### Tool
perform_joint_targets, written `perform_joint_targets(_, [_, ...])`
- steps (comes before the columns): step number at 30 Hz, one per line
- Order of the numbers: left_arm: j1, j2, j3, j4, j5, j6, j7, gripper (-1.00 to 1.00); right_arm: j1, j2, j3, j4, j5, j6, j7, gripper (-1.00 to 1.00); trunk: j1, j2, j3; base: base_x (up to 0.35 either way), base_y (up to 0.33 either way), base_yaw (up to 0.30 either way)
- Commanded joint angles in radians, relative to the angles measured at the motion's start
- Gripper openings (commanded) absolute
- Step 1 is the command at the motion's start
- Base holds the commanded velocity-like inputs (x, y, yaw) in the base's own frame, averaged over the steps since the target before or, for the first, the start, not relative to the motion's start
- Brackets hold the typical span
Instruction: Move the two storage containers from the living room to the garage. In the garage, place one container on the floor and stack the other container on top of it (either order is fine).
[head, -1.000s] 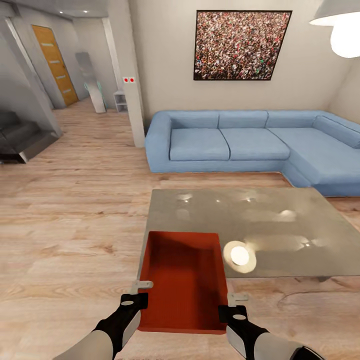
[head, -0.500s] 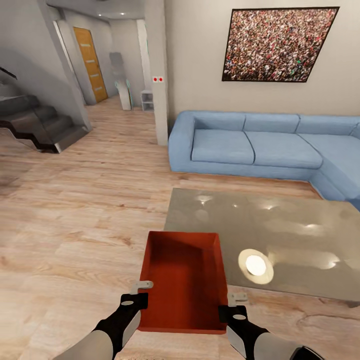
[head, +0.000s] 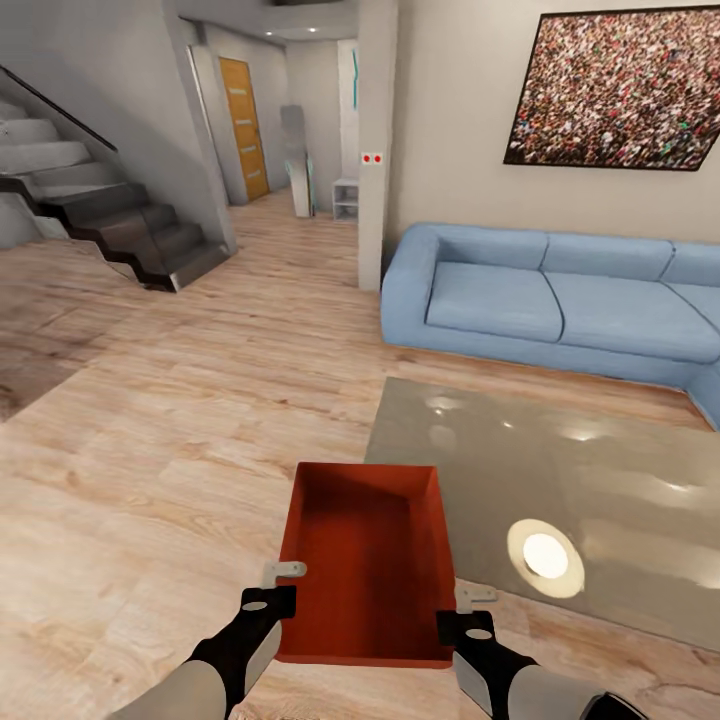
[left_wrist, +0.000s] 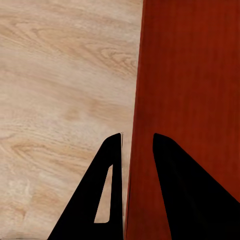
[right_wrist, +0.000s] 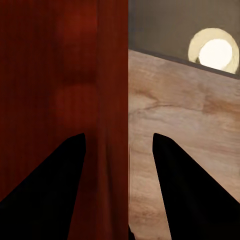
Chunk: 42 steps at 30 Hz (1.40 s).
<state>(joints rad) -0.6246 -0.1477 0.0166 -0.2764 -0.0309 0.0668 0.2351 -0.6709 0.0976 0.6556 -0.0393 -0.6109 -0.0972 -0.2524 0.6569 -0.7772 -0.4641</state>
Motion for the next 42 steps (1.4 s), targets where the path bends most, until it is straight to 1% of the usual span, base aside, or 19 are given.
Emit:
perform_joint_targets(1, [0.0, 0.008, 0.009, 0.002, -0.004, 0.007, 0.007, -1.0, -0.001, -0.003, -0.011, -0.001, -0.001, -0.049, -0.064, -1.0, 0.0, -0.001, -0.001, 0.0, 0.0, 0.3])
perform_joint_targets(42, [0.0, 0.007, 0.009, 0.002, -0.004, 0.007, 0.007, -1.0, -0.001, -0.004, -0.011, -0.001, -0.001, -0.049, -0.064, -1.0, 0.0, -0.001, -0.001, 0.0, 0.0, 0.3])
